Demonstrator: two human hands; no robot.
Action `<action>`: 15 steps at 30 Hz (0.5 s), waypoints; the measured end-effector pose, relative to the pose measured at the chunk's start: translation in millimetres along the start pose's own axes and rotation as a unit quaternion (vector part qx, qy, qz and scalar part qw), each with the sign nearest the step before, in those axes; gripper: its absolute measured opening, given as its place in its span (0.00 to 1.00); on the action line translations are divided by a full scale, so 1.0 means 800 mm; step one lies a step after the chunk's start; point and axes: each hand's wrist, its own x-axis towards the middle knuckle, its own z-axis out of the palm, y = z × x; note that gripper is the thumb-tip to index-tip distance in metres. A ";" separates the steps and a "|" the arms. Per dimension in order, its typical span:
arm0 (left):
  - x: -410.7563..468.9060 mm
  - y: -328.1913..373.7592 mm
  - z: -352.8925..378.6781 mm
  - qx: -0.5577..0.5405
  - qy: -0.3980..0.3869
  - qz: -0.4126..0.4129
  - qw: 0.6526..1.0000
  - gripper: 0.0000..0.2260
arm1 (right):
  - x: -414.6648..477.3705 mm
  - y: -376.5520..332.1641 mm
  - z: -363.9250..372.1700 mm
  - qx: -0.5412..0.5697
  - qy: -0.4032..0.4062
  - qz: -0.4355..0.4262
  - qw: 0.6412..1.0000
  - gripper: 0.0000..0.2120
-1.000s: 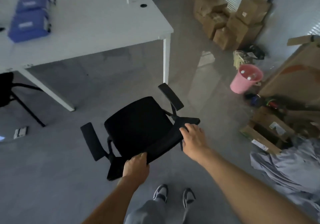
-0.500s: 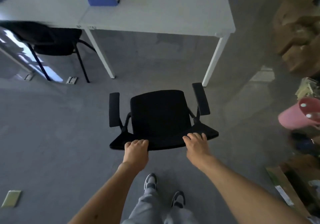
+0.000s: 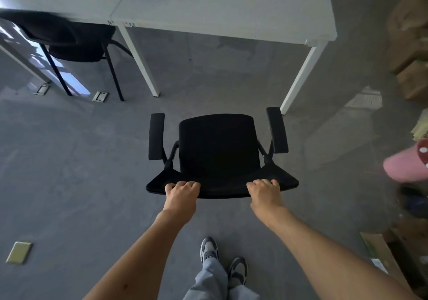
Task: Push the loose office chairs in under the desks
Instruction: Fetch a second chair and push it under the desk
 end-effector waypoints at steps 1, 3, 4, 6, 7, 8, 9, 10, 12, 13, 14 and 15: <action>0.004 0.002 -0.007 0.007 -0.002 0.001 1.000 0.18 | 0.001 0.001 -0.006 -0.002 -0.005 0.005 1.000 0.10; 0.020 -0.005 -0.013 0.004 -0.009 0.013 1.000 0.19 | 0.013 -0.001 -0.007 0.004 -0.007 0.014 1.000 0.11; 0.021 -0.005 -0.013 0.008 -0.010 0.018 1.000 0.19 | 0.012 -0.002 -0.006 0.005 -0.010 0.014 1.000 0.11; 0.019 -0.001 -0.012 0.011 -0.005 0.012 1.000 0.19 | 0.010 0.000 -0.006 0.000 -0.017 0.016 1.000 0.11; 0.021 -0.001 -0.012 0.016 -0.003 0.017 1.000 0.19 | 0.014 0.002 -0.007 -0.004 -0.024 0.015 1.000 0.11; 0.021 0.001 -0.014 0.022 -0.003 0.018 1.000 0.19 | 0.015 0.003 -0.009 -0.004 -0.029 0.011 1.000 0.11; 0.026 0.000 -0.016 0.022 -0.004 0.014 1.000 0.19 | 0.020 0.003 -0.012 -0.001 -0.032 0.013 0.999 0.11; 0.035 -0.004 -0.017 0.019 -0.003 0.013 1.000 0.19 | 0.027 0.000 -0.014 0.000 -0.034 0.014 0.999 0.11; 0.055 -0.011 -0.024 0.021 0.007 0.018 1.000 0.19 | 0.046 -0.003 -0.022 -0.004 -0.028 0.017 0.999 0.11; 0.065 -0.014 -0.029 0.021 0.008 0.017 1.000 0.19 | 0.057 -0.003 -0.026 -0.005 -0.028 0.023 0.999 0.11; 0.075 -0.016 -0.033 0.019 0.007 0.016 1.000 0.19 | 0.065 -0.004 -0.031 -0.003 -0.030 0.028 0.999 0.11; 0.084 -0.018 -0.036 0.020 0.006 0.018 1.000 0.18 | 0.074 -0.004 -0.033 -0.004 -0.032 0.029 0.999 0.12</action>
